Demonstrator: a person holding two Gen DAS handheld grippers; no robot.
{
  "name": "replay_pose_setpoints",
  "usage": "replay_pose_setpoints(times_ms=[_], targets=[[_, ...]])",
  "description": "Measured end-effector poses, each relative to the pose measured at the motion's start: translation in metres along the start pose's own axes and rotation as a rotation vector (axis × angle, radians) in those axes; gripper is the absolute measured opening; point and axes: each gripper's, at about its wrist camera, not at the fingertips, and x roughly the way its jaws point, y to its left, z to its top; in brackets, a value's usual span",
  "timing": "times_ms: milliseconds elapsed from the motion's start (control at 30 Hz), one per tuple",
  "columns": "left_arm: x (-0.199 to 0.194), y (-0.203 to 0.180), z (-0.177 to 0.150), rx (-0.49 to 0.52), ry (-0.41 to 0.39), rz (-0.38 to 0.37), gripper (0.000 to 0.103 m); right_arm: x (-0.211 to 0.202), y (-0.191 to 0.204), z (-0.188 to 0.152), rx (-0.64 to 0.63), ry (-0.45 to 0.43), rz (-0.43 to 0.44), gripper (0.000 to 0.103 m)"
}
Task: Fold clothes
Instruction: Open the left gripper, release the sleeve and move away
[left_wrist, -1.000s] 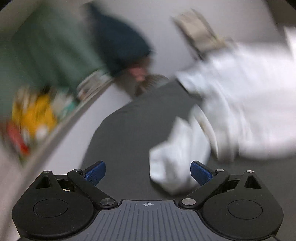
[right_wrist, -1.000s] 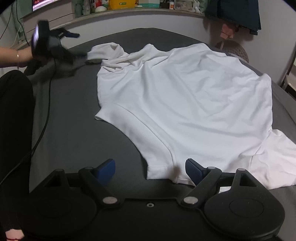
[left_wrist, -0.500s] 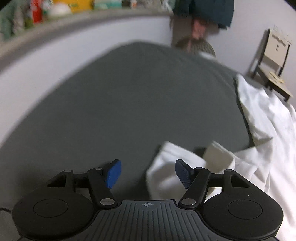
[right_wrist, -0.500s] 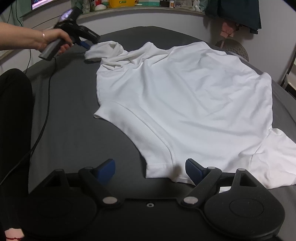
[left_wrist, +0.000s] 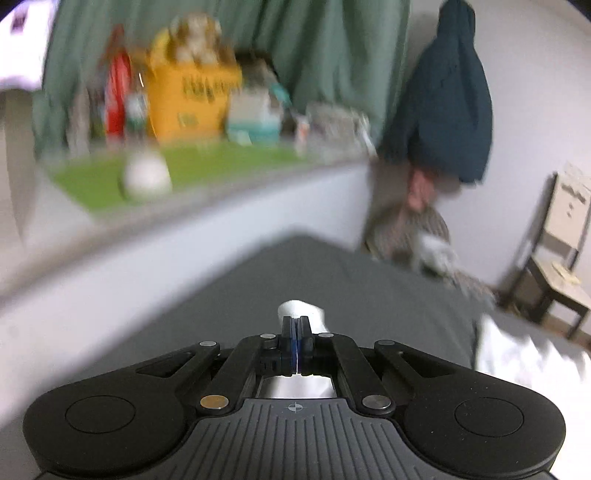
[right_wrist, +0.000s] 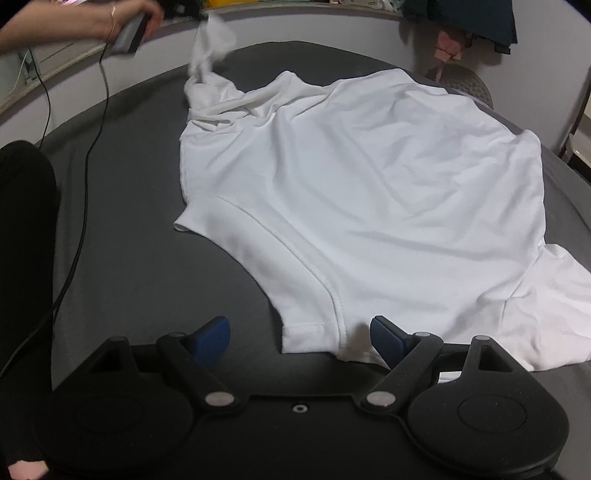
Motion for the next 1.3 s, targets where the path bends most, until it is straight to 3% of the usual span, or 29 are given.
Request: replay_pose_setpoints(times_ms=[167, 300, 367, 500, 700, 800, 900, 1067, 1200, 1300], targets=[[0.003, 0.021, 0.029, 0.075, -0.053, 0.076, 0.0, 0.003, 0.0, 0.002, 0.008, 0.008, 0.003, 0.083], [0.029, 0.023, 0.03, 0.14, -0.005, 0.127, 0.0, 0.008, -0.001, 0.002, 0.005, 0.029, 0.001, 0.083], [0.036, 0.022, 0.037, 0.157, -0.026, 0.145, 0.0, 0.01, -0.002, 0.002, 0.007, 0.035, 0.0, 0.083], [0.033, 0.009, 0.066, 0.246, -0.141, 0.16, 0.0, 0.012, -0.004, 0.004, 0.022, 0.045, 0.002, 0.083], [0.031, -0.017, 0.133, 0.37, -0.307, 0.119, 0.0, 0.017, -0.007, 0.009, 0.045, 0.044, 0.023, 0.083], [0.049, -0.031, 0.131, 0.452, -0.296, 0.134, 0.0, 0.019, -0.006, 0.011, 0.044, 0.044, 0.038, 0.083], [0.073, -0.035, 0.115, 0.49, -0.233, 0.183, 0.0, 0.019, -0.005, 0.015, 0.029, 0.024, 0.049, 0.083], [0.105, -0.03, 0.088, 0.512, -0.134, 0.28, 0.0, 0.017, 0.024, 0.022, -0.171, -0.077, 0.041, 0.083], [0.119, -0.037, 0.078, 0.54, -0.081, 0.234, 0.0, 0.024, 0.069, 0.023, -0.469, -0.14, 0.043, 0.082], [0.125, -0.046, 0.074, 0.548, -0.071, 0.239, 0.001, 0.03, 0.091, 0.029, -0.584, -0.165, 0.063, 0.081]])
